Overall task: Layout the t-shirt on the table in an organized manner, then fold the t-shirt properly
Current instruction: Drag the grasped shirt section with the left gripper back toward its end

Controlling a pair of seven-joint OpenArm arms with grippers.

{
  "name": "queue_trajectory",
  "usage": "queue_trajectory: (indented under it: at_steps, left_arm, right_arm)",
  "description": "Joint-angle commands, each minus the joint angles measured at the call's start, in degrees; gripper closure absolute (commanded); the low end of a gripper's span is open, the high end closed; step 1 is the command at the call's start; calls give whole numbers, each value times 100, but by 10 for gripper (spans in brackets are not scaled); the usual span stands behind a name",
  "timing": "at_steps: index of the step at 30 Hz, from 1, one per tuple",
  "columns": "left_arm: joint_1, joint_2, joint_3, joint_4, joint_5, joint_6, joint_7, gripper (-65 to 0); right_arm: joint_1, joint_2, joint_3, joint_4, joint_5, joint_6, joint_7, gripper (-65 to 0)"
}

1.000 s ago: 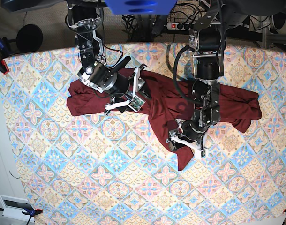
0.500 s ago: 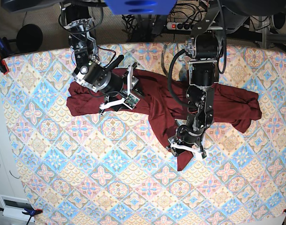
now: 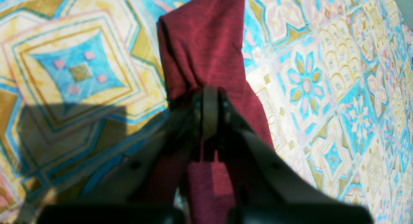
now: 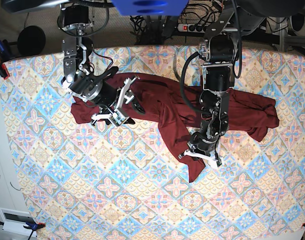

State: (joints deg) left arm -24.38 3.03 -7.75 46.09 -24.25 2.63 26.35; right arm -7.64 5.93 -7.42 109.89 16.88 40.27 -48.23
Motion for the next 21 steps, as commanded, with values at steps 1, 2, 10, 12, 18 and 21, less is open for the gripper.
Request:
queue_trajectory:
  at_steps: [1,2,10,12,18,21]
  left_arm:
    - [-54,36,-3,55,3,40,183,0]
    - [-37,36,-3,169,3,40,183,0]
    - [711,-140,-12,2288,-6,31,526,0]
    - [913,-237,-12,2737,-6,31,570,0]
    - [1572,-562,-12,4073,-6,31,587,0]
    - [1994,-738,-30,4811,-6,31,587,0]
  right_arm:
    - [83,44,43,128,83,-27,133,-239]
    - [83,44,43,128,83,-27,133,-239]
    - [47,53,52,128,83,-27,141,-239]
    - [47,62,52,128,83,-27,141,-239]
    - [47,62,34,128,83,-27,133,-239]
    - [47,62,34,128,83,-27,141,-239]
